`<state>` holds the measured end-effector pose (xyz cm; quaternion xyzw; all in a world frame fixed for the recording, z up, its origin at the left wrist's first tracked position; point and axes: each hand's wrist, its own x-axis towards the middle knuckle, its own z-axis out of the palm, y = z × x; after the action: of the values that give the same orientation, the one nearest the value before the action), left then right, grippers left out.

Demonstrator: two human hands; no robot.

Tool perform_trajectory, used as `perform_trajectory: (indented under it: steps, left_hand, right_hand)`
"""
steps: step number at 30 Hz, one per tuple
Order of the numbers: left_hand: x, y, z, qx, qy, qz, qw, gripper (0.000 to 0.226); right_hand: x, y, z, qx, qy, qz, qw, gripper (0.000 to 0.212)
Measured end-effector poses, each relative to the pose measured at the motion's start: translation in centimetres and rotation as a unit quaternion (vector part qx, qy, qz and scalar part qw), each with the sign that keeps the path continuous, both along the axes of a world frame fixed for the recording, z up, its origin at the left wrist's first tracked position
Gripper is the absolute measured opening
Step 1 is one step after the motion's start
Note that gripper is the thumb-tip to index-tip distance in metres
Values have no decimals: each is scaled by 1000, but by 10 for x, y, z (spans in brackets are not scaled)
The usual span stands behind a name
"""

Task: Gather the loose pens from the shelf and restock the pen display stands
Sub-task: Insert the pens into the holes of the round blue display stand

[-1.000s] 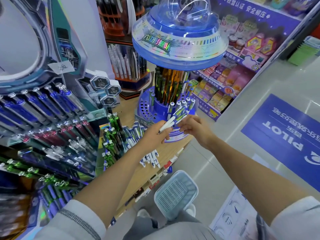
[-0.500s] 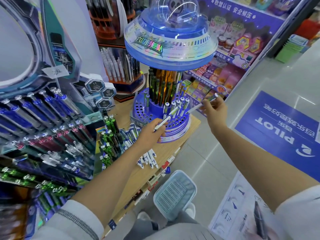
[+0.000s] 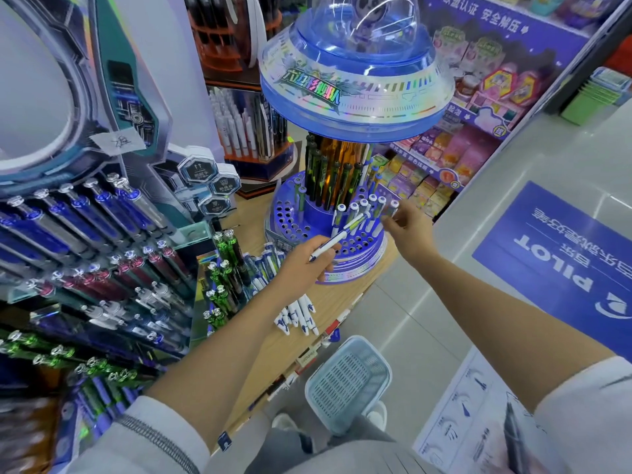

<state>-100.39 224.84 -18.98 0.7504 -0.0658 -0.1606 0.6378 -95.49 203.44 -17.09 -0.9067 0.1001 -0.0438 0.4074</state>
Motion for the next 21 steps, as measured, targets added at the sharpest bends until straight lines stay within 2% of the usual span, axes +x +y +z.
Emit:
perform_trajectory:
  steps: [3, 7, 9, 12, 17, 19, 21]
  left_hand:
    - [1, 0, 0, -5, 6, -2, 1000, 22]
    - [1, 2, -1, -7, 5, -8, 1000, 20]
    - [0, 1, 0, -6, 3, -8, 1000, 17]
    - [-3, 0, 3, 4, -2, -8, 1000, 19]
    - [-5, -2, 1, 73, -62, -3, 995, 22]
    - [-5, -2, -1, 93, -83, 4, 992, 24]
    - [-4, -2, -5, 127, -108, 5, 986, 24]
  right_hand:
    - [0, 2, -10, 67, 21, -43, 997, 20]
    - [0, -2, -17, 96, 66, -55, 992, 12]
    - [-1, -4, -16, 99, 67, -49, 992, 9]
    - [-7, -4, -12, 136, 41, -55, 988, 19]
    - [-6, 2, -9, 103, 37, -65, 992, 14]
    - [-6, 3, -10, 96, 50, -85, 990, 18]
    - [-14, 3, -10, 131, 37, -92, 986, 25]
